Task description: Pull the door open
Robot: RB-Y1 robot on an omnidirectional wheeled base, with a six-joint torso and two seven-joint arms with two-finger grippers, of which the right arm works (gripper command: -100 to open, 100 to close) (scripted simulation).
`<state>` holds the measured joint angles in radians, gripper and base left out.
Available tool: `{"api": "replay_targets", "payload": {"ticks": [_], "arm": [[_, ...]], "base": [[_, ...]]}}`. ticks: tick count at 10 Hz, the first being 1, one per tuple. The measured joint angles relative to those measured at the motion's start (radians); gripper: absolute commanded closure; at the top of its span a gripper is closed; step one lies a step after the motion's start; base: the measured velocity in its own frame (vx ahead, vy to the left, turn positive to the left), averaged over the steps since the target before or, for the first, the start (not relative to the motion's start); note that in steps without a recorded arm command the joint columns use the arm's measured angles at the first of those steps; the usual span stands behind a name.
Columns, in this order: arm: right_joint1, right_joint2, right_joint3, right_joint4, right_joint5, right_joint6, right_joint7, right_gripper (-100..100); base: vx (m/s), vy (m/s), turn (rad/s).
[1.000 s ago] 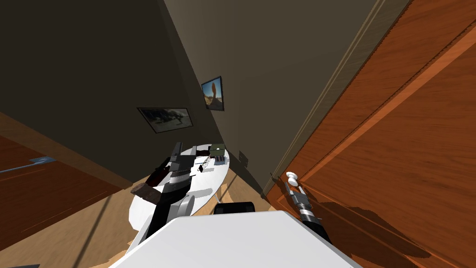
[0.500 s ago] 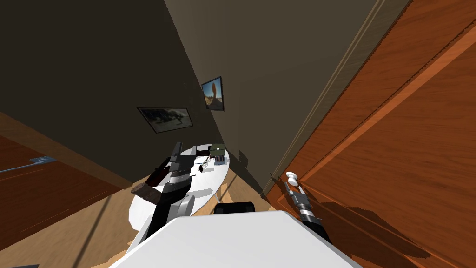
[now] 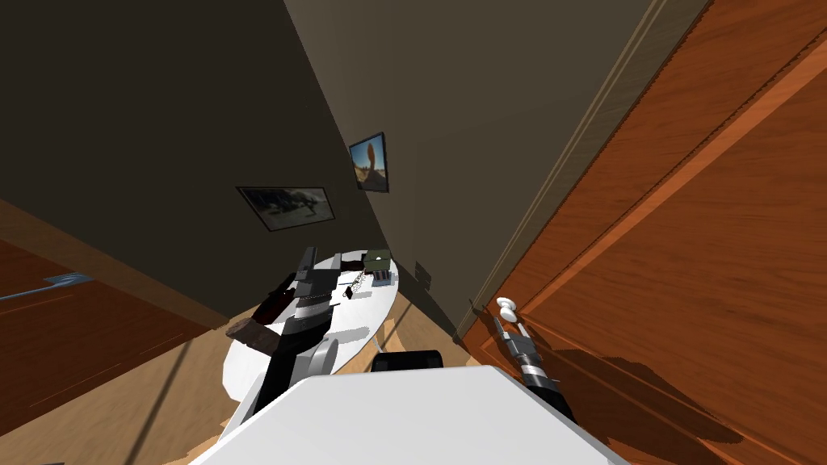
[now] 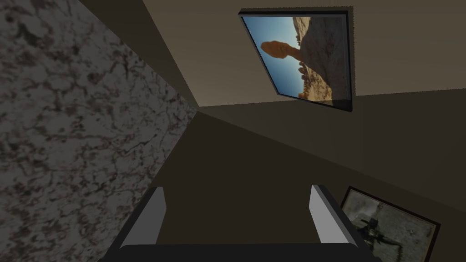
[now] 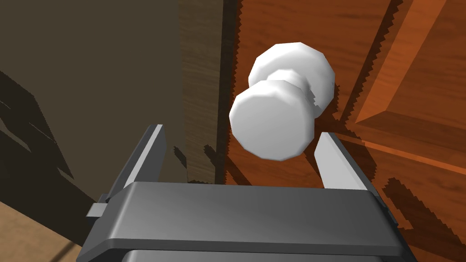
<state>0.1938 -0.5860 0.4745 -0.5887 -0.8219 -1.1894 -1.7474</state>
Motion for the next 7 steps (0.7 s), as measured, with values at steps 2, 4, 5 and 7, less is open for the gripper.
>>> {"api": "replay_targets", "payload": {"ticks": [2,4,5,7], "arm": [[-0.003,0.001,0.006,0.011,0.005,-0.010,-0.009,-100],[-0.003,0.000,0.006,0.010,0.005,-0.010,-0.009,-100],[-0.003,0.000,0.006,0.010,0.005,-0.010,-0.008,-100],[-0.003,0.000,0.006,0.011,0.005,-0.010,-0.009,-100]], "base": [[0.000,0.000,0.000],[-0.007,0.010,-0.028],[0.004,-0.006,0.017],[0.001,-0.002,0.004]]}}
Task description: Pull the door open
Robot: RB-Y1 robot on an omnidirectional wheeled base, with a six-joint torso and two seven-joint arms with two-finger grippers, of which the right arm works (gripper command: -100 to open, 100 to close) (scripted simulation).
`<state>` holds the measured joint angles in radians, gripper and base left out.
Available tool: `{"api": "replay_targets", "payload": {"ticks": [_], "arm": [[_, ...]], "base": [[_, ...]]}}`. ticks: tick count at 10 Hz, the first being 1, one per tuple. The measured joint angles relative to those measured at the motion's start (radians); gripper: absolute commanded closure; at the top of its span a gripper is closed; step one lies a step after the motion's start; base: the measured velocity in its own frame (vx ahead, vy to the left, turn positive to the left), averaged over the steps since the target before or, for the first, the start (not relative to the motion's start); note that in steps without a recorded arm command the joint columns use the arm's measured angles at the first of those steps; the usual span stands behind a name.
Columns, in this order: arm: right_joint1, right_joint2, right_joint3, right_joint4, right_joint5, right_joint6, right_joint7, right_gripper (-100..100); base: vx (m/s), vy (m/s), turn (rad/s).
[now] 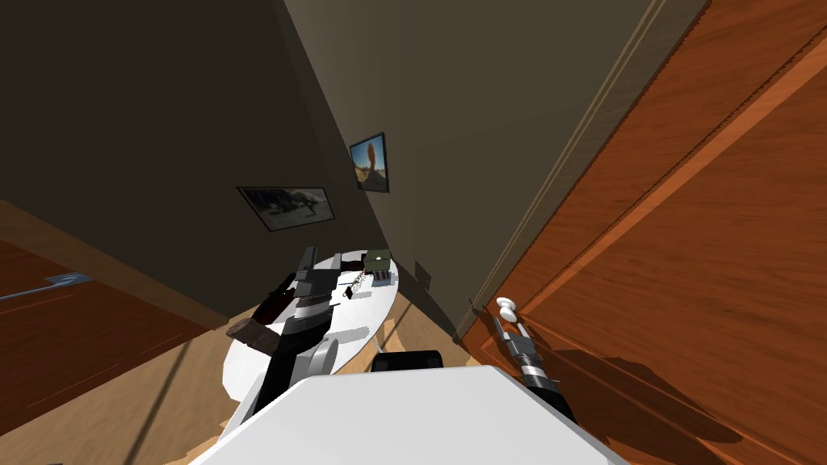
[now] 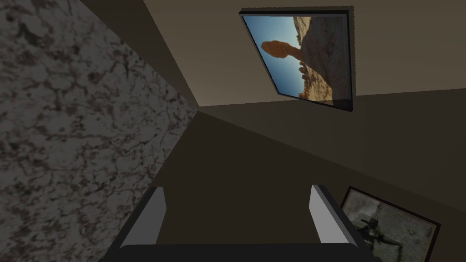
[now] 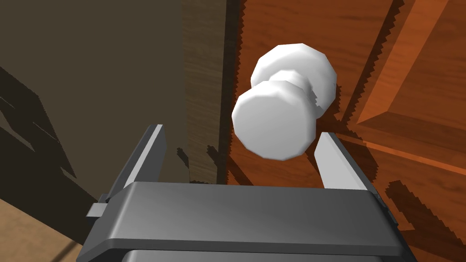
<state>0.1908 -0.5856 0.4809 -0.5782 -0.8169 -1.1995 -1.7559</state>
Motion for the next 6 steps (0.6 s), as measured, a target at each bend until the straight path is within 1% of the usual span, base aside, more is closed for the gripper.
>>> {"api": "replay_targets", "payload": {"ticks": [2,4,6], "arm": [[0.000,0.000,0.000,0.000,0.000,0.000,0.000,-100],[-0.003,-0.002,0.018,0.019,0.014,-0.022,-0.016,-100],[0.000,-0.003,0.020,0.015,0.016,-0.025,-0.016,-100]], "base": [[-0.002,0.002,-0.007],[0.000,0.000,0.000],[0.006,-0.009,0.026]]}}
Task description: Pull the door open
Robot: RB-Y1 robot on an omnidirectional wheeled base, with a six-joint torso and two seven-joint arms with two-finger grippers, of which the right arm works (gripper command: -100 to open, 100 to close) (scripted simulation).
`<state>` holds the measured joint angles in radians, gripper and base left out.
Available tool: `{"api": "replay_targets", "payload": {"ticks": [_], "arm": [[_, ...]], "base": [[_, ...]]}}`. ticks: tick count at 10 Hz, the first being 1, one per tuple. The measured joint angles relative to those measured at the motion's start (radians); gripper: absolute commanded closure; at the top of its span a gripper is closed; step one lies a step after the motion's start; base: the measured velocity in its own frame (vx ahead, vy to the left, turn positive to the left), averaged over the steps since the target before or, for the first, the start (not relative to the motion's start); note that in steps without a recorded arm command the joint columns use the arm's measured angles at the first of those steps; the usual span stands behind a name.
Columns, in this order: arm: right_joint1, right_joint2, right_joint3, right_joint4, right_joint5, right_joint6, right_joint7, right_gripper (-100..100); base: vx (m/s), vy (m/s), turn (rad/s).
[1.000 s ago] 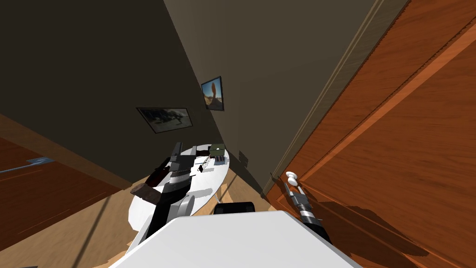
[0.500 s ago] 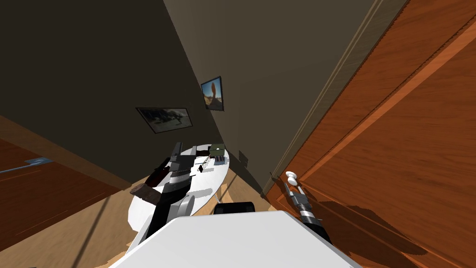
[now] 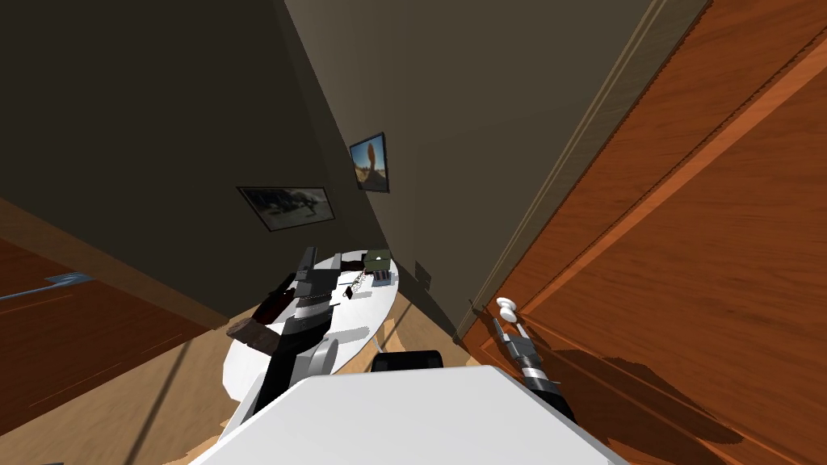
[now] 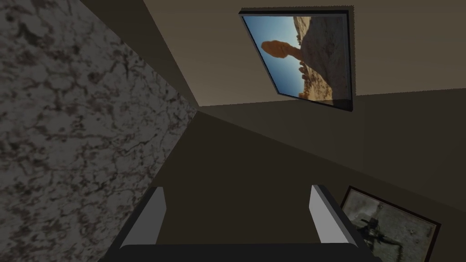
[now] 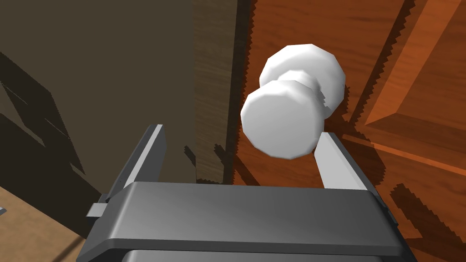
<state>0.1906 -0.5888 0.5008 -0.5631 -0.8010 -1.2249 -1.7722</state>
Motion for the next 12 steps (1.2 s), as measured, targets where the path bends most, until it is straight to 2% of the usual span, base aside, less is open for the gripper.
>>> {"api": "replay_targets", "payload": {"ticks": [5,6,9,11,12], "arm": [[-0.001,0.000,0.000,0.001,0.000,0.000,0.000,-100],[-0.001,0.000,0.000,0.001,0.000,0.000,0.000,-100],[0.018,0.008,-0.021,0.010,-0.036,0.003,0.012,-100],[0.027,0.025,-0.037,0.034,-0.069,0.003,0.015,-100],[0.032,0.027,-0.042,0.023,-0.076,0.008,0.021,-100]], "base": [[-0.001,0.001,-0.003],[-0.013,-0.005,0.200],[-0.043,-0.035,0.316],[-0.050,-0.042,0.167],[-0.042,-0.022,0.213]]}}
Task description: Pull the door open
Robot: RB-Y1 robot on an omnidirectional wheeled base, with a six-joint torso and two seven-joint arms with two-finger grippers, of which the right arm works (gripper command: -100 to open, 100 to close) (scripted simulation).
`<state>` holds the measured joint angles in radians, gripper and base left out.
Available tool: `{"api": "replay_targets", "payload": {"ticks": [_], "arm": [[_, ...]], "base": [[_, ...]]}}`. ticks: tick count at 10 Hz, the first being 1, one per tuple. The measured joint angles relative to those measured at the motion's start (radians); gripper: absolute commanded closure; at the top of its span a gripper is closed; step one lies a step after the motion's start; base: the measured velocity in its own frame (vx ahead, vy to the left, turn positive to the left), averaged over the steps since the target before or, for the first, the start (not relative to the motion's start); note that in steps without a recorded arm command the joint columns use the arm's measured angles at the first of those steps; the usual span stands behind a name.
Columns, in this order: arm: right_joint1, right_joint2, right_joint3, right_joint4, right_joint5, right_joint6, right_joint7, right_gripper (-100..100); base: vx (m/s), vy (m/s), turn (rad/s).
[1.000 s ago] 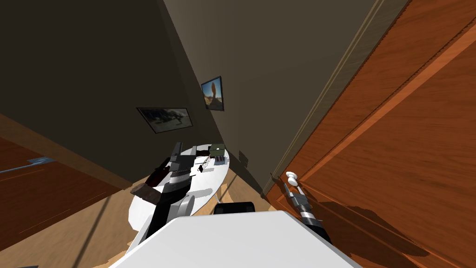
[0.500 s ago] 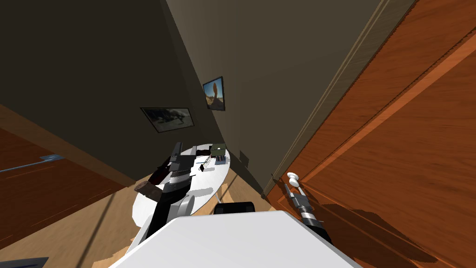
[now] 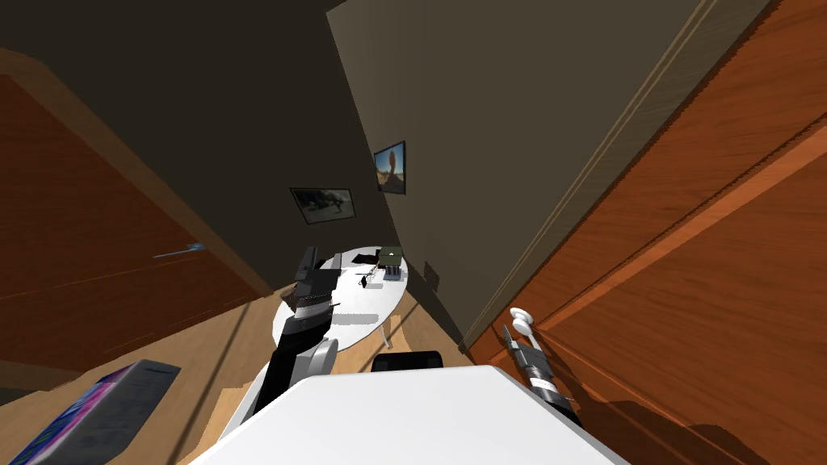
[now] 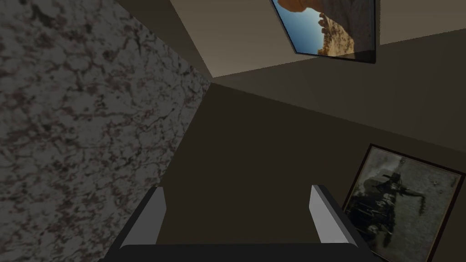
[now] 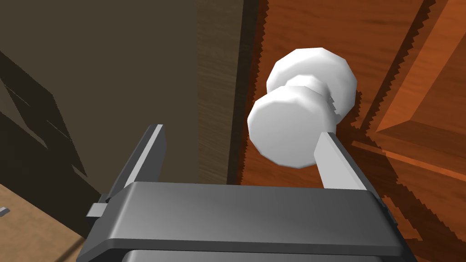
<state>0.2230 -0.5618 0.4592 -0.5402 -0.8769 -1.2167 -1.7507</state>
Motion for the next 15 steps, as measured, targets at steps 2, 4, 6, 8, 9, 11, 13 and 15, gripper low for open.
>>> {"api": "replay_targets", "payload": {"ticks": [2,4,6,8,9,11,13,15], "arm": [[0.040,-0.001,-0.023,-0.064,-0.034,0.026,0.043,-100],[0.038,-0.002,-0.024,-0.061,-0.037,0.028,0.039,-100],[0.052,0.000,-0.033,-0.059,-0.052,0.025,0.038,-100],[0.029,0.015,-0.032,-0.005,-0.056,0.012,0.028,-100],[0.034,0.017,-0.040,0.003,-0.071,0.007,0.020,-100],[0.038,0.023,-0.055,0.016,-0.099,0.014,0.028,-100],[0.050,0.025,-0.062,-0.003,-0.108,0.012,0.036,-100],[0.073,0.025,-0.075,-0.029,-0.132,0.023,0.058,-100]], "base": [[-0.025,-0.014,0.083],[0.000,0.002,-0.016],[-0.040,-0.021,0.206],[-0.045,-0.021,0.109],[-0.082,-0.028,0.322],[-0.057,-0.032,0.127],[-0.025,-0.013,0.090],[-0.050,0.001,0.103]]}}
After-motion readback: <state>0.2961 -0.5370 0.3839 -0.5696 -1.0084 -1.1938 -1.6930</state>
